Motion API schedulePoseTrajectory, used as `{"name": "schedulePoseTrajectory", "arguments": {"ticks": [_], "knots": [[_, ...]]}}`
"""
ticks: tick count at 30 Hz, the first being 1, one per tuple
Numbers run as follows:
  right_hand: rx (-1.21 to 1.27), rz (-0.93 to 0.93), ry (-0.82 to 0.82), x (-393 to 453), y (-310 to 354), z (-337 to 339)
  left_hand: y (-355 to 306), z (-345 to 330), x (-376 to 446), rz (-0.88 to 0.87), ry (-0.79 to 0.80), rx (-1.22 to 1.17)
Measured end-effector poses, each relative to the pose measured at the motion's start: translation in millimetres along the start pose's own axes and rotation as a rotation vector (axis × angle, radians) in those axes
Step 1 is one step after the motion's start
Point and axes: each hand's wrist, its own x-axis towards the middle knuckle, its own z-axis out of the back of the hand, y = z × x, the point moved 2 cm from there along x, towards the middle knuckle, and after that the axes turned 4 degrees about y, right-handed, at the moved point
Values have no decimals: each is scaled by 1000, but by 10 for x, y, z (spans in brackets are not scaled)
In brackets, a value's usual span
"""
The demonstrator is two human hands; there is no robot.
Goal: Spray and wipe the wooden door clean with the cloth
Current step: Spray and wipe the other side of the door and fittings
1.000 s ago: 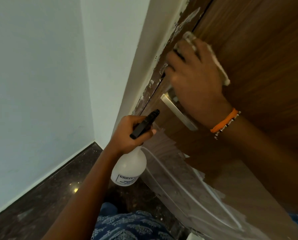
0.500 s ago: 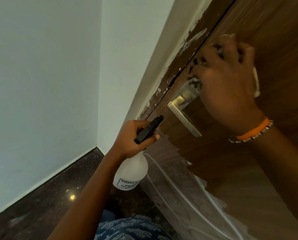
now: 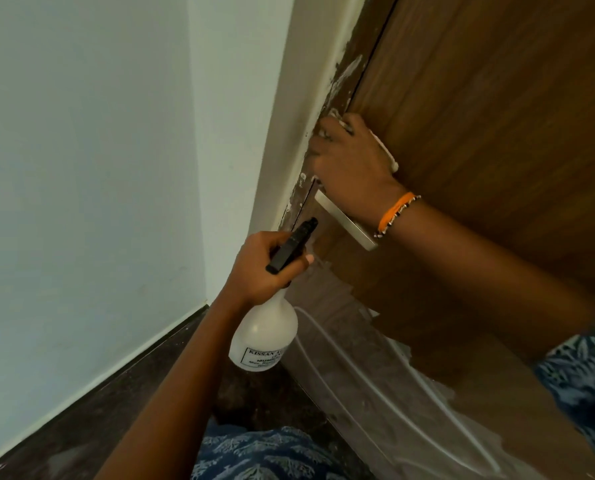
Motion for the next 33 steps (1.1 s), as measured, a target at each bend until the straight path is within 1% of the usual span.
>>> {"name": "schedulePoseTrajectory", "arguments": {"ticks": [2,4,5,8,10,12,14,18,22,25,27,30,31,33], "knots": [[84,-83,-133,-169,-87,-20,-45,-11,-41,3,-20,22],[223,-133,-260,-397,-135,-106,-57,-13,-88,10,-45,31],[255,-151,-325,-516,-144,-155,-53,-16,-109,16,-53,31],[238,-171,-487,-825,-83,-349,-48,-32,-152,19,-98,37],[190,-154,-507,-1034,43,-549,-49,-50,-154,14,-105,49],[123,-198,-487,-1238,183,-775,-61,-54,-141,14,-94,47],[74,-301,-500,-1344,301,-906,-70,-31,-125,5,-72,48],[124,-537,-507,-1286,550,-970,0,89,-62,23,18,38],[137,-670,-515,-1249,678,-1084,148,205,-62,36,102,58],[71,-609,-512,-1270,823,-1223,319,274,-61,41,152,74],[57,-469,-435,-1255,986,-1390,444,303,-51,59,178,66],[88,-169,-263,-1118,1252,-1673,567,308,-42,65,206,37],[60,-100,-238,-1013,1296,-1715,598,300,-36,69,212,29],[16,-30,-250,-727,1313,-1693,658,294,-22,99,210,14]]}}
